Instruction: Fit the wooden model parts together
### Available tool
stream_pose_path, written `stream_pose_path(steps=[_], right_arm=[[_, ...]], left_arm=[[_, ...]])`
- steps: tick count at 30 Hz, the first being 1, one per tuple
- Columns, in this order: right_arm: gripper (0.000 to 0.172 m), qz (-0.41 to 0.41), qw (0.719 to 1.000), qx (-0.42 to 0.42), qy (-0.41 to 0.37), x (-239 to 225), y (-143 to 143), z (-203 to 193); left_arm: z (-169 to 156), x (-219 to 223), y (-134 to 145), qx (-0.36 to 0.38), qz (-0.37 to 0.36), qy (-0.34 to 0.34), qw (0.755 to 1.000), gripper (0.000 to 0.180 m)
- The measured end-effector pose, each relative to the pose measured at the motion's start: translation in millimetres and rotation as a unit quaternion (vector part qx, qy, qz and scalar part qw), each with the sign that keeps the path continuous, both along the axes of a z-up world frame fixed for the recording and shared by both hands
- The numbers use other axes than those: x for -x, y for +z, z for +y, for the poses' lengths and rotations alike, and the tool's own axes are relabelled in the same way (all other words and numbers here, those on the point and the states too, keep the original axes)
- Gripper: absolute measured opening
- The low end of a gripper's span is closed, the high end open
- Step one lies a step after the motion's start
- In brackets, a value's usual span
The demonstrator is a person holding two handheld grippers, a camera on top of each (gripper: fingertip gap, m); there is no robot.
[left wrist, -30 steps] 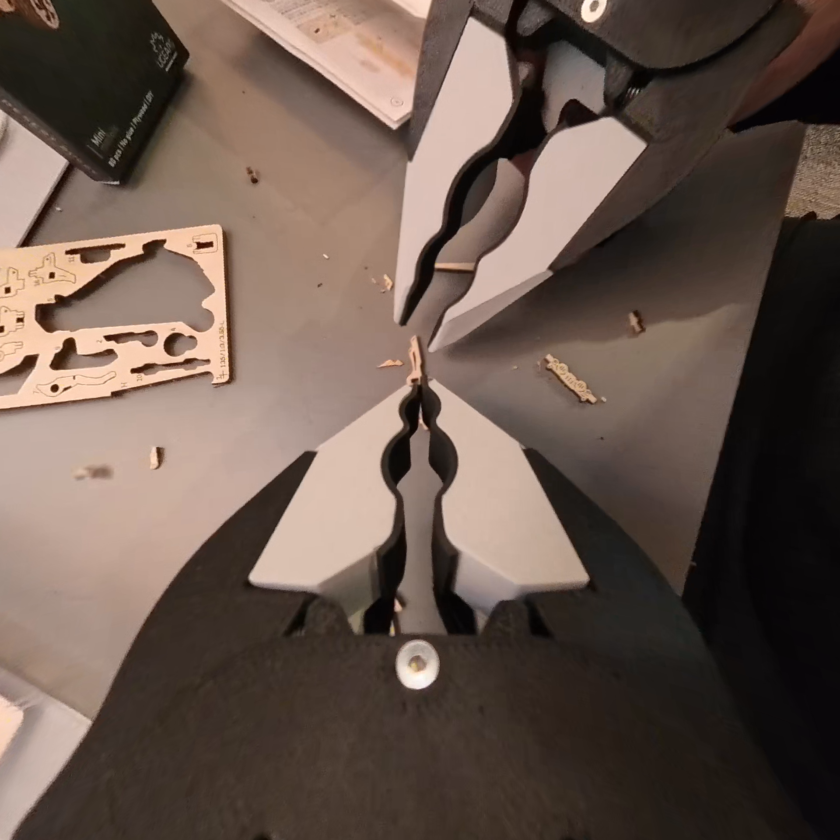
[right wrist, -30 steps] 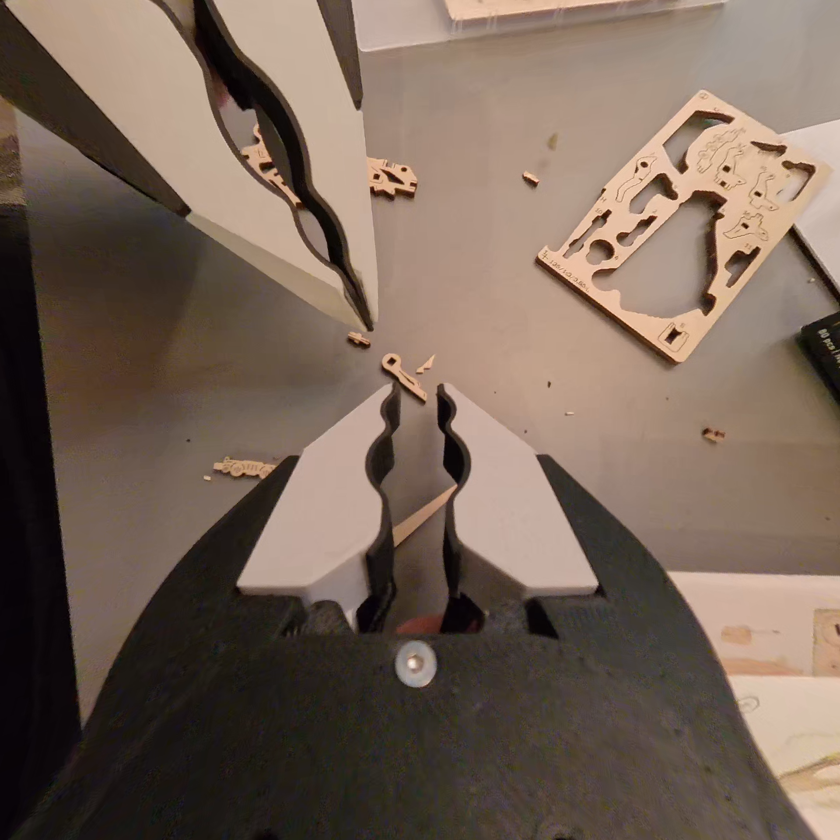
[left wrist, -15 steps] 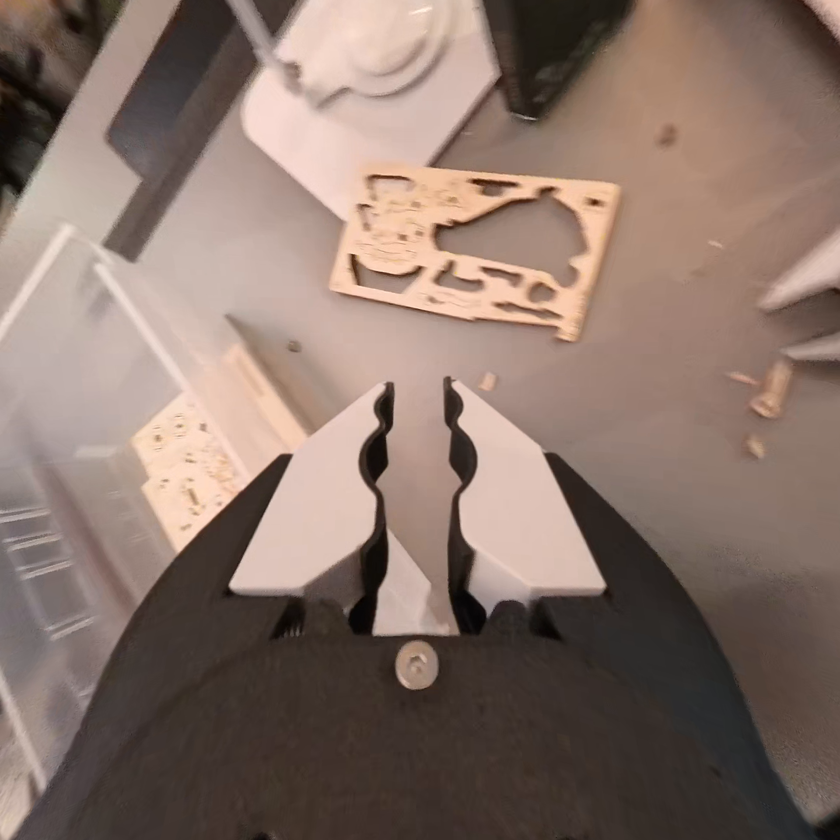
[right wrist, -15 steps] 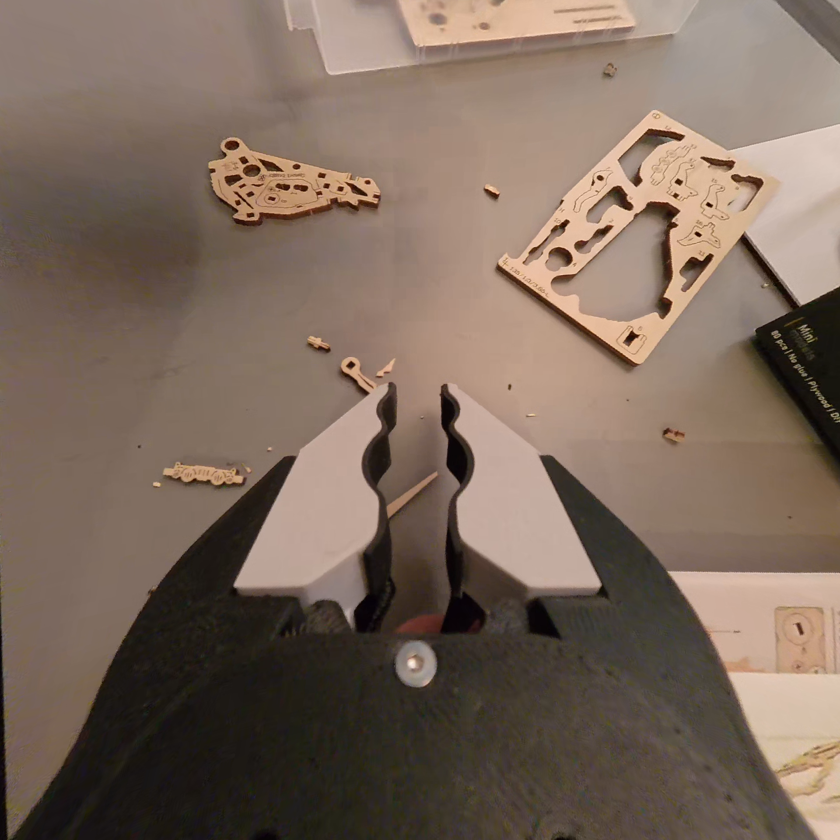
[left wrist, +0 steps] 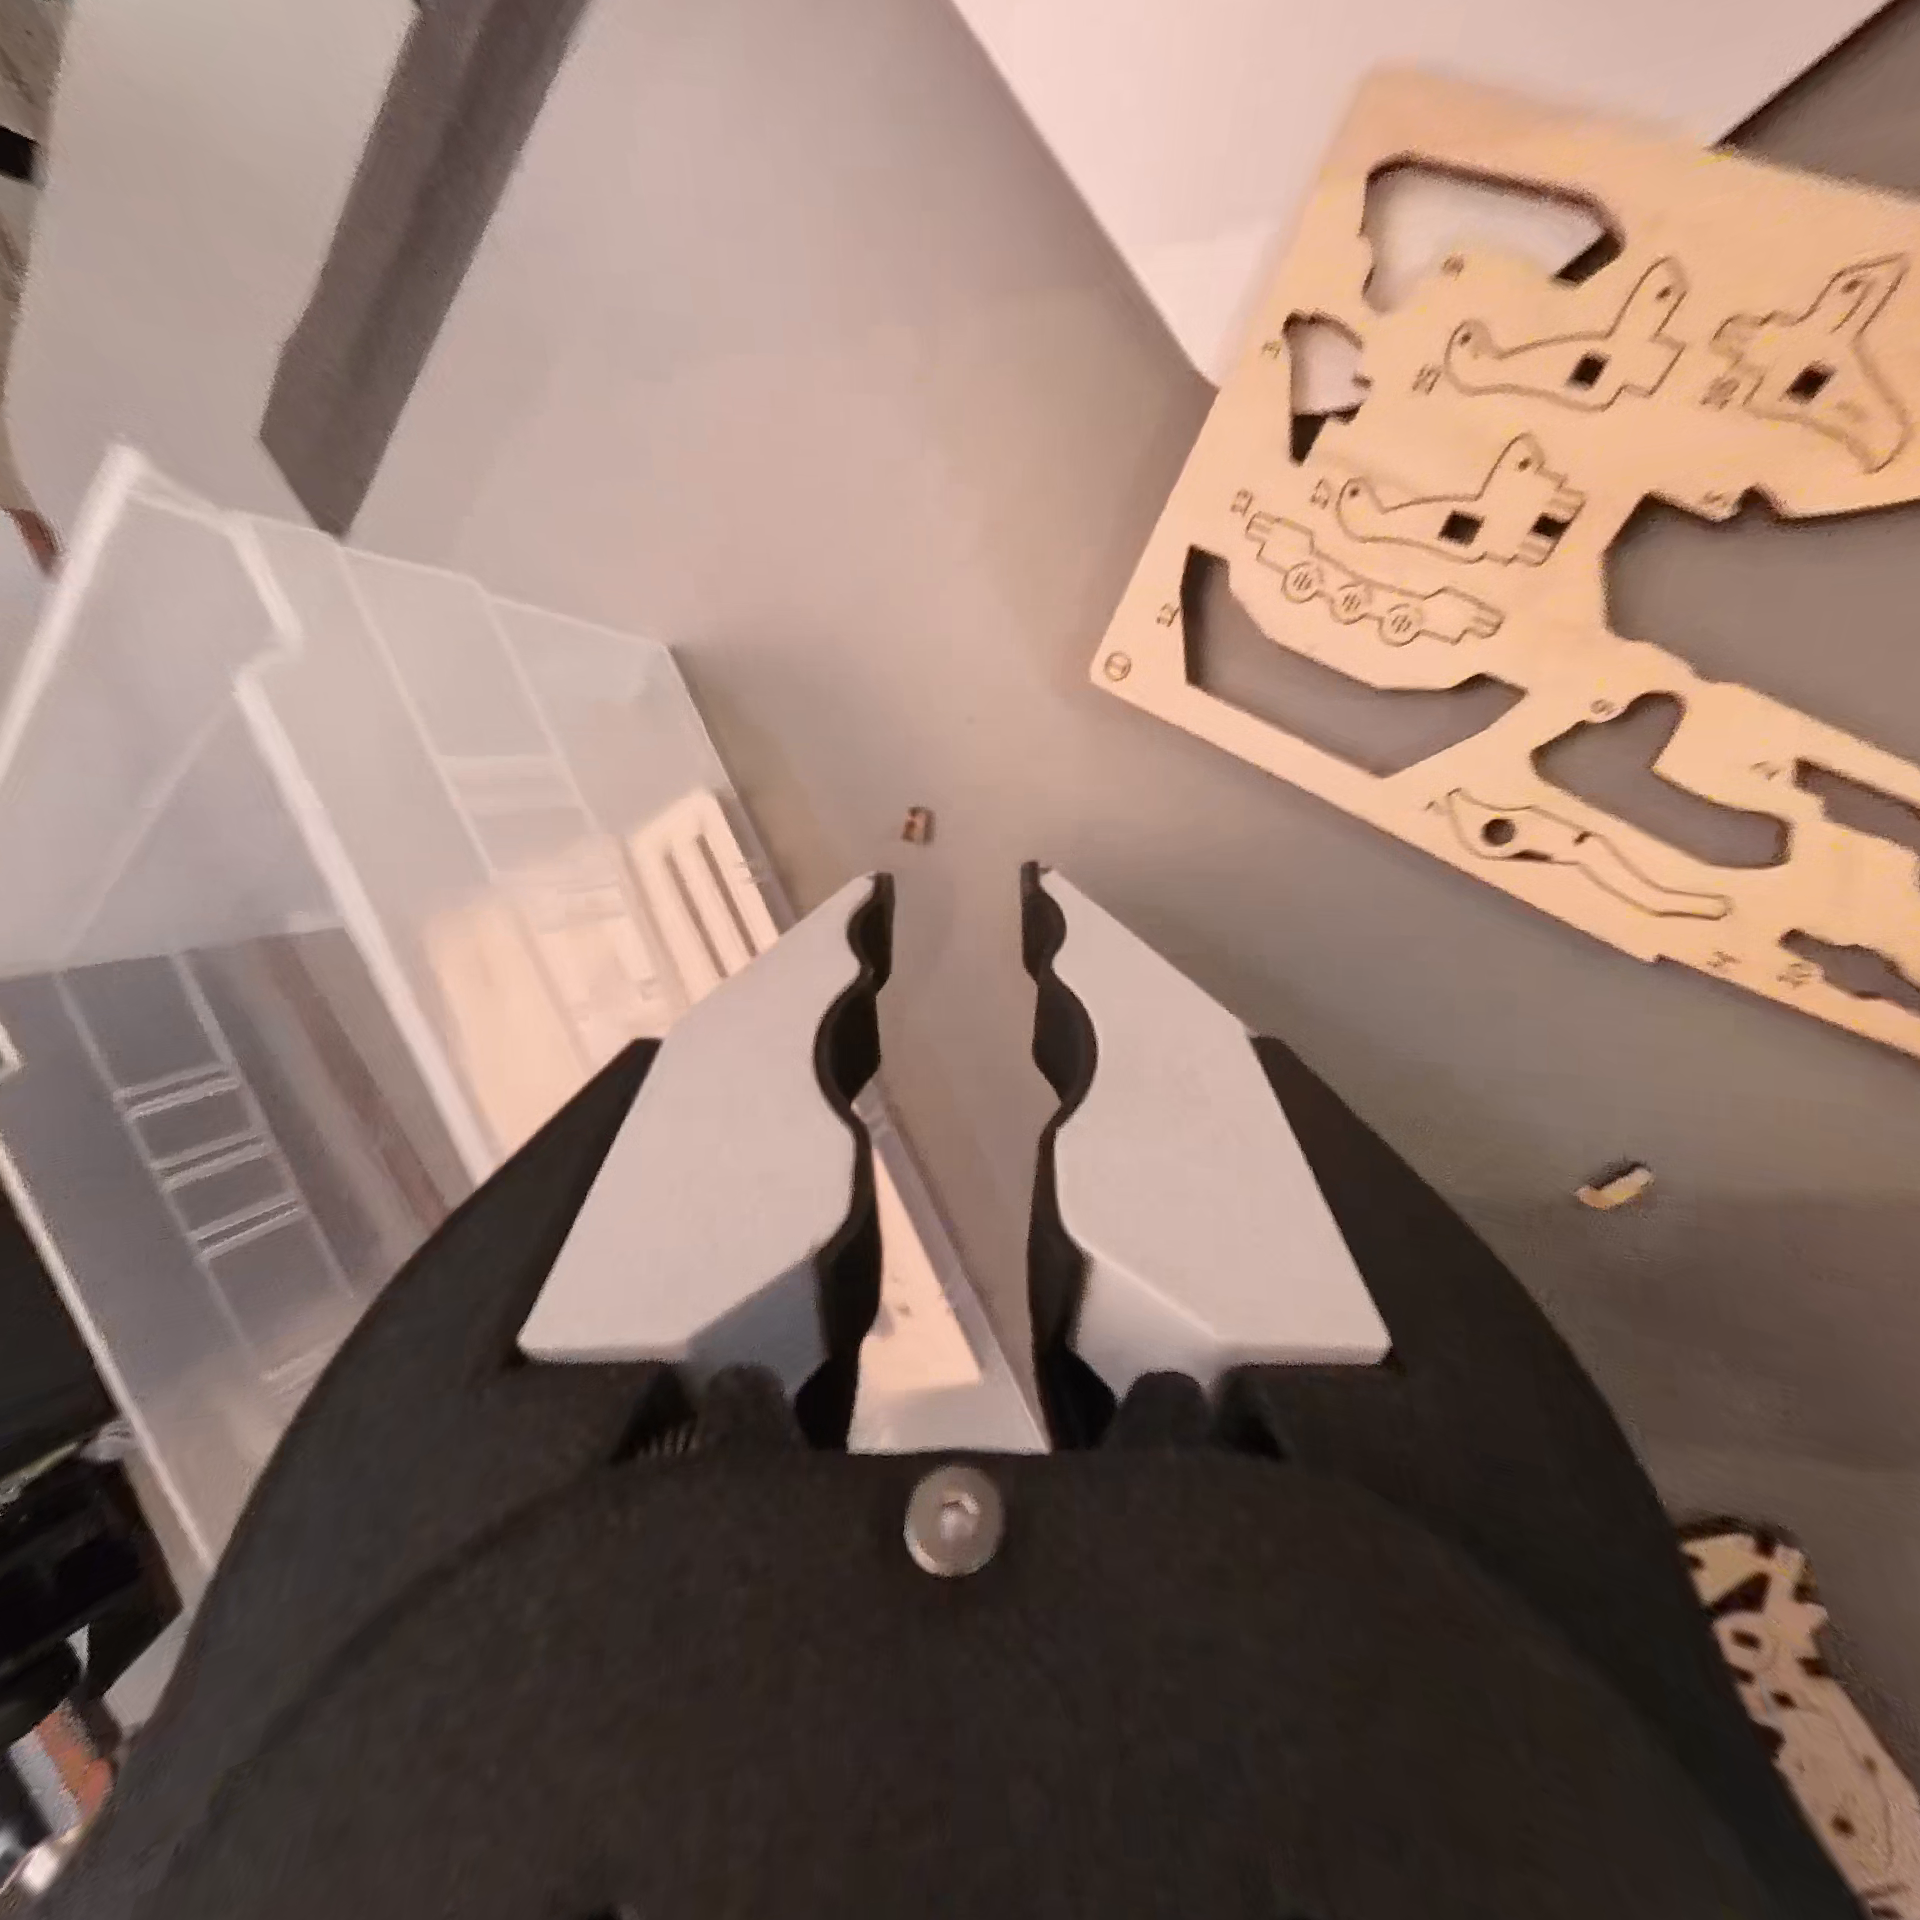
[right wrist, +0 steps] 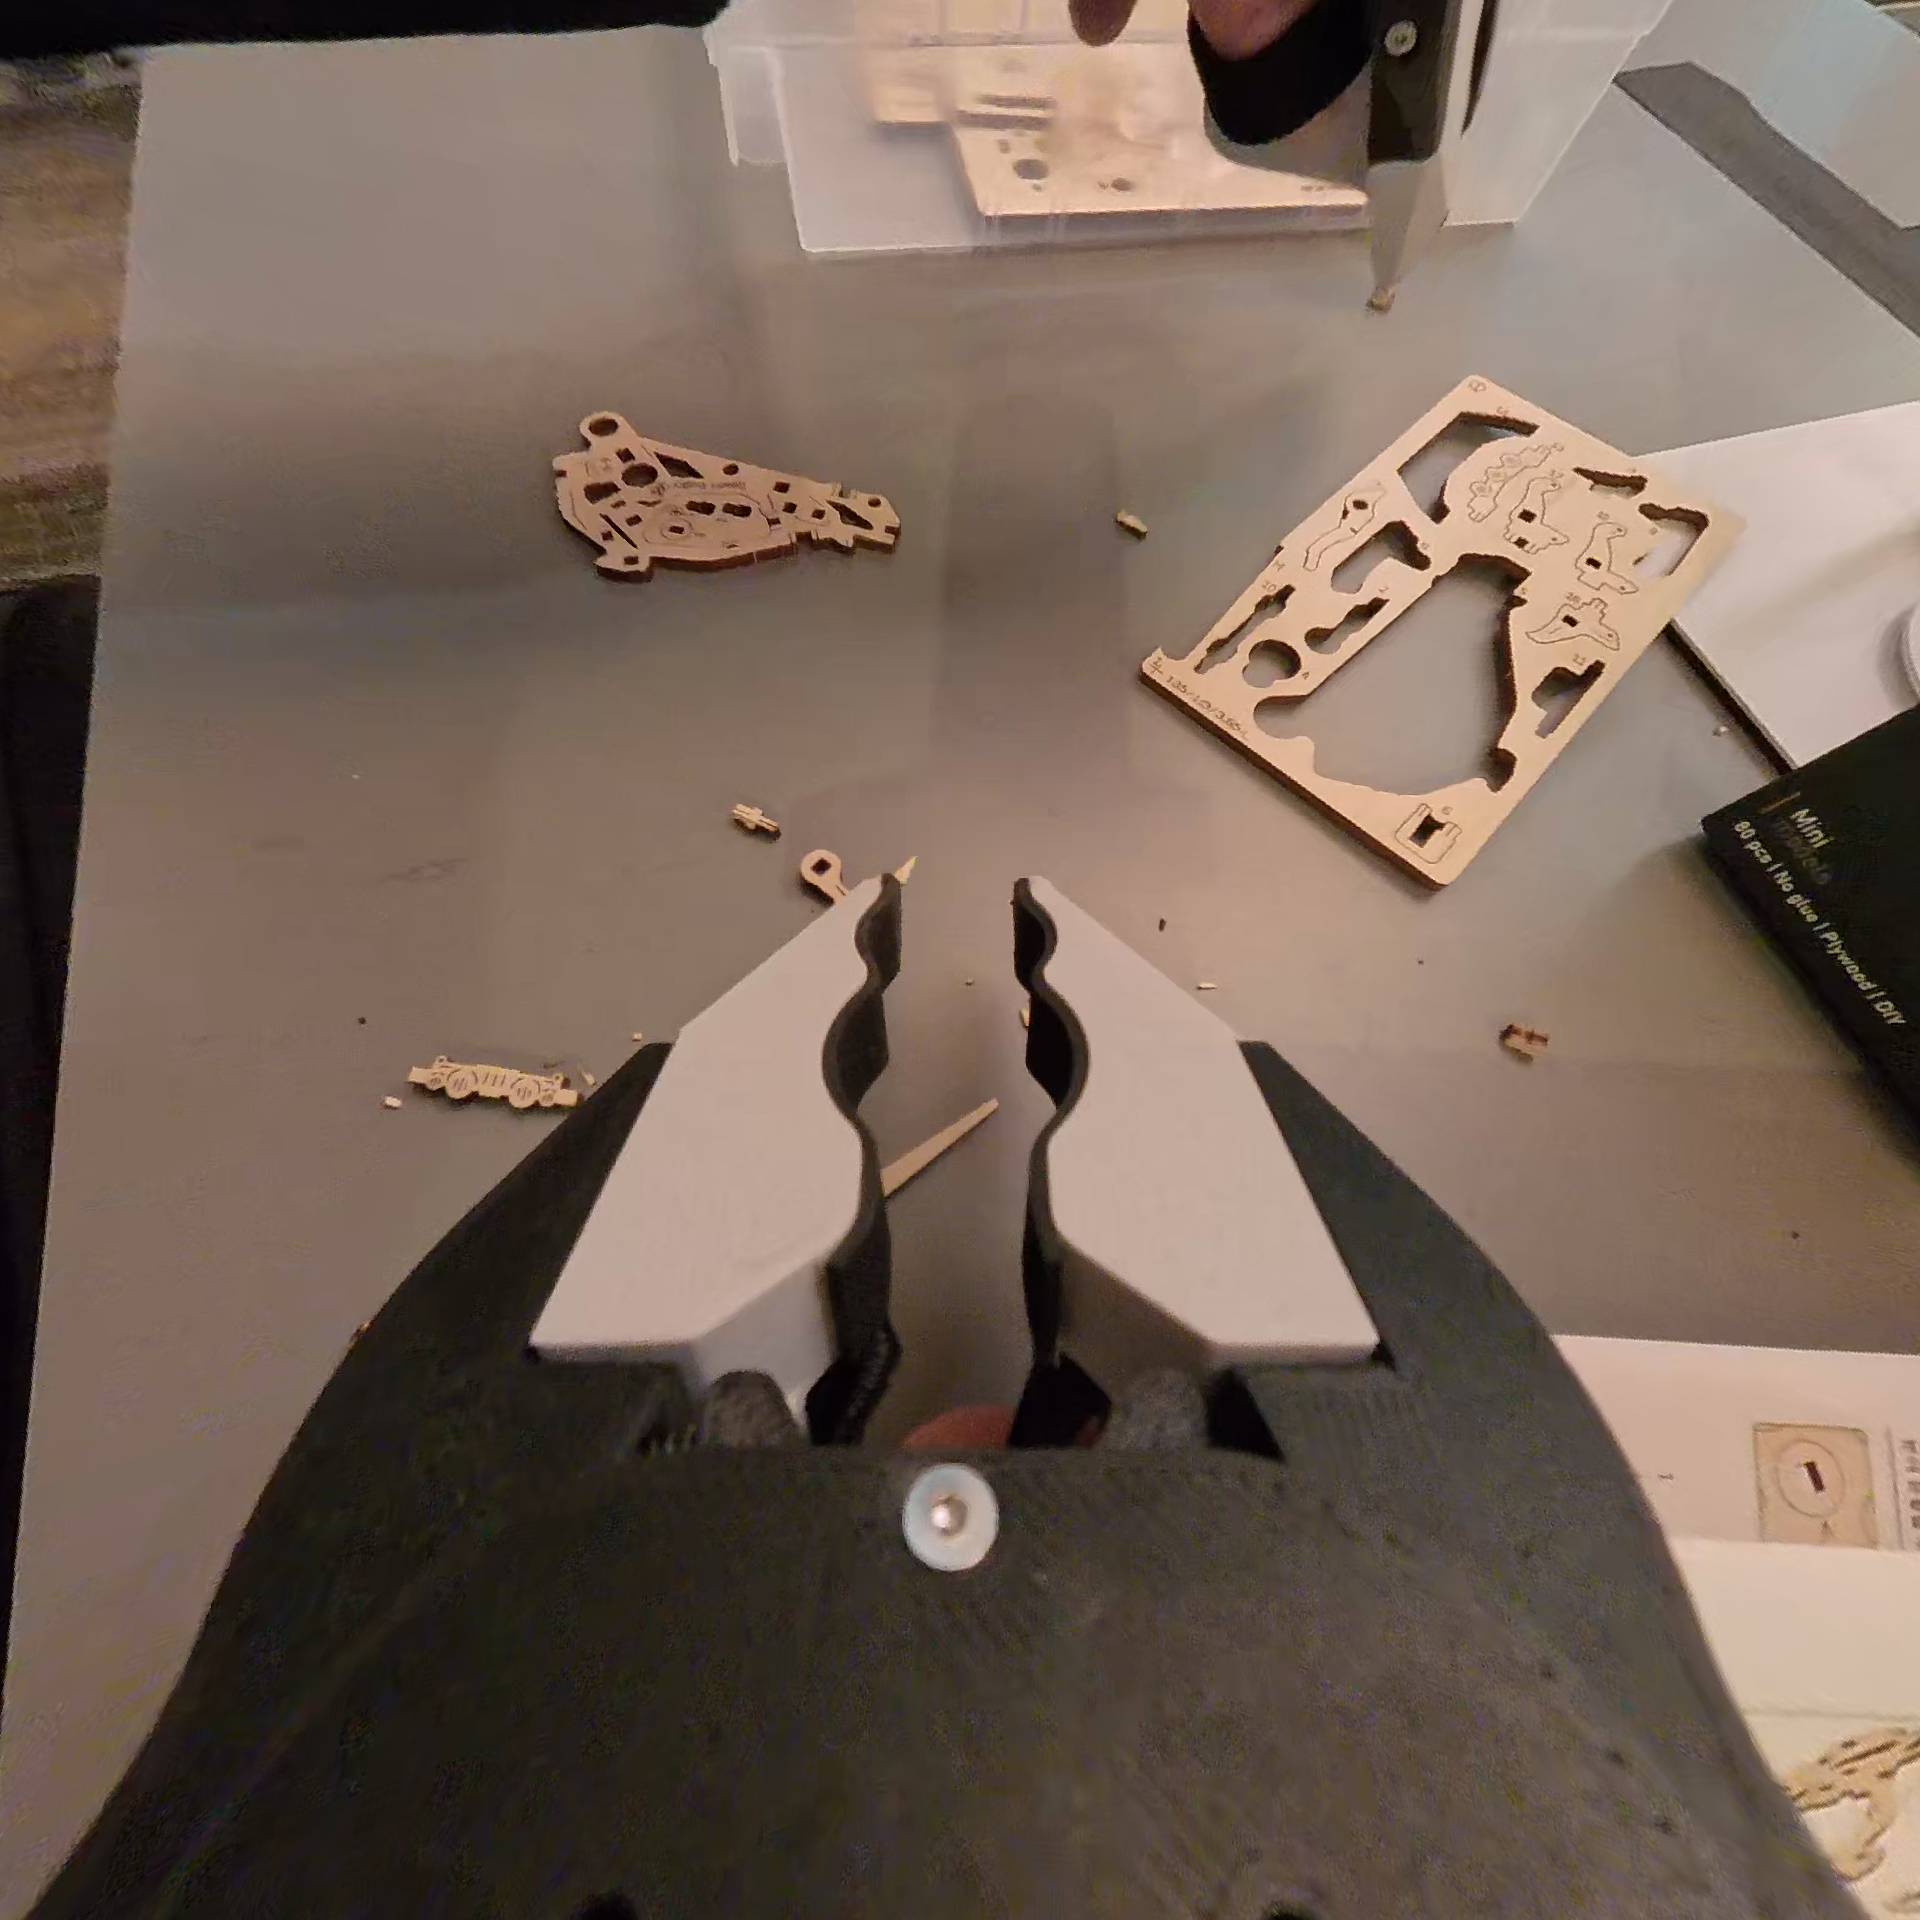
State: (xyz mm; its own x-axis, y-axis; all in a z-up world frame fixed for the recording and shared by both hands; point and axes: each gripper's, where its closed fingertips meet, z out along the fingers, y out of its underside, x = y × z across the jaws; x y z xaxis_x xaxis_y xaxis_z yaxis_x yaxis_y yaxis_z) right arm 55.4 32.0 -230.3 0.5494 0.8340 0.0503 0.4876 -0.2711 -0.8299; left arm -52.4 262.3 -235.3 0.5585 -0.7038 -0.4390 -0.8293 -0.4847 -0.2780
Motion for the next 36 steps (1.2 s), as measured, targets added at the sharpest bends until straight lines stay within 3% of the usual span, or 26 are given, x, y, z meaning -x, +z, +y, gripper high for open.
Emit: stream_pose_path(steps=[4,9,16,22,28,31,33,36], right_arm=[[0.019,0.018,1.0,-0.004,0.006,-0.1,5.7,-2.1],[0.019,0.02,1.0,-0.012,0.01,0.2,7.4,-3.7],[0.019,0.039,0.999,-0.009,0.011,-1.2,12.1,-4.4],[0.019,0.048,0.999,-0.009,0.01,-2.3,14.8,-4.2],[0.018,0.058,0.998,-0.008,0.008,-4.0,17.4,-4.1],[0.018,0.064,0.998,-0.012,0.006,-5.1,19.5,-3.8],[0.018,0.076,0.997,-0.018,0.001,-7.0,24.0,-2.6],[0.019,0.108,0.992,-0.06,-0.023,-13.4,40.2,3.5]], left_arm=[[6.7,13.5,-18.4,0.057,0.082,-0.022,0.995,0.02],[18.0,9.6,-22.3,0.099,0.122,-0.054,0.986,0.019],[14.3,8.8,-26.3,0.179,0.102,-0.041,0.978,0.009],[17.5,12.3,-26.7,0.186,0.112,-0.051,0.975,0.0],[-16.6,10.4,-24.4,0.198,0.08,-0.068,0.975,0.0],[-45.2,-7.6,-13.3,0.177,0.018,-0.097,0.979,0.0],[-70.2,-30.2,-1.0,0.168,-0.071,-0.109,0.977,0.0],[-116.2,-70.2,26.4,0.177,-0.254,-0.121,0.943,0.0]])
